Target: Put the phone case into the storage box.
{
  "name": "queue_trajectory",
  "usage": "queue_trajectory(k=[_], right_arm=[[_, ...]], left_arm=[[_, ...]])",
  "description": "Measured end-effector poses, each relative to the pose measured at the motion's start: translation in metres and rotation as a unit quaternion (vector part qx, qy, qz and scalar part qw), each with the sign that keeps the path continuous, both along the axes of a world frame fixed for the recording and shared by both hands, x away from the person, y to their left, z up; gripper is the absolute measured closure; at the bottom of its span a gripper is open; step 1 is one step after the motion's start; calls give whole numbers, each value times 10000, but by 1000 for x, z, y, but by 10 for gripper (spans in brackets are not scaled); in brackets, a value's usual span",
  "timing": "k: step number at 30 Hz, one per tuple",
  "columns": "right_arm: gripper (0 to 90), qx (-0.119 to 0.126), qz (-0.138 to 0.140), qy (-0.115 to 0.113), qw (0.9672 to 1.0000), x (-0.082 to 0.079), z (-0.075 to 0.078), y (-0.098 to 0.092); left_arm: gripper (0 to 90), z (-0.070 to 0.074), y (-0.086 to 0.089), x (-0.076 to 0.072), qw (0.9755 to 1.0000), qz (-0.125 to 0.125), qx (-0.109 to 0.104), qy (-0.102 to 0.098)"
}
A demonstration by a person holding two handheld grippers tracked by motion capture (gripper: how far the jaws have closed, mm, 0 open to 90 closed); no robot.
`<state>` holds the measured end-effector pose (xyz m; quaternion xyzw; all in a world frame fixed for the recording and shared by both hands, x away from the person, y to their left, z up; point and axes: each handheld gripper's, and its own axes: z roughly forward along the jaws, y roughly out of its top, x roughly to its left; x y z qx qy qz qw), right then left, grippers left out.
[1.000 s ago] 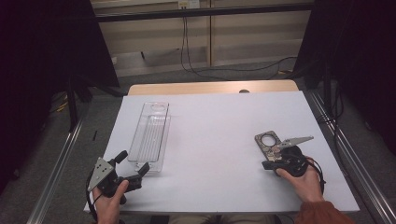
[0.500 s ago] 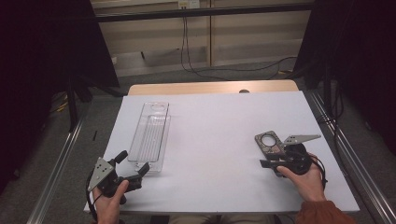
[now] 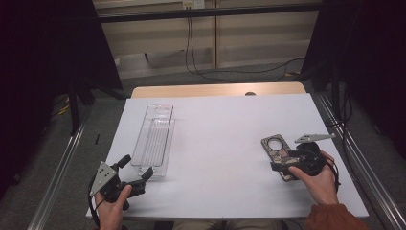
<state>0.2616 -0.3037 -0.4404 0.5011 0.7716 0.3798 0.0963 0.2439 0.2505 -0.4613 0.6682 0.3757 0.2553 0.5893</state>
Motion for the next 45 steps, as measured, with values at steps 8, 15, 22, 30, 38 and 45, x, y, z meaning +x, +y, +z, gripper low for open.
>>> queue_trajectory(k=[8, 15, 22, 30, 38, 45], right_arm=[[56, 60, -76, 59, 9999, 8, 5, -12], [51, -94, -210, 399, 9989, 19, 3, -17], [63, -365, -145, 494, 9980, 29, -1, -16], [50, -595, -124, 664, 9959, 43, -4, -15], [67, -745, -147, 946, 9926, 51, -12, -14], [66, -891, -134, 1169, 9890, 56, -19, -11]], left_arm=[[28, 0, -1, 0, 10000, -8, -32, 47], [28, -1, -2, 3, 10000, -40, 15, 40], [28, -1, -2, 3, 10000, -33, 23, 33], [28, -1, -3, 3, 10000, -3, -1, 33], [27, -1, -3, 3, 10000, -5, -3, 39], [27, -1, -3, 3, 10000, -19, 20, 37]])
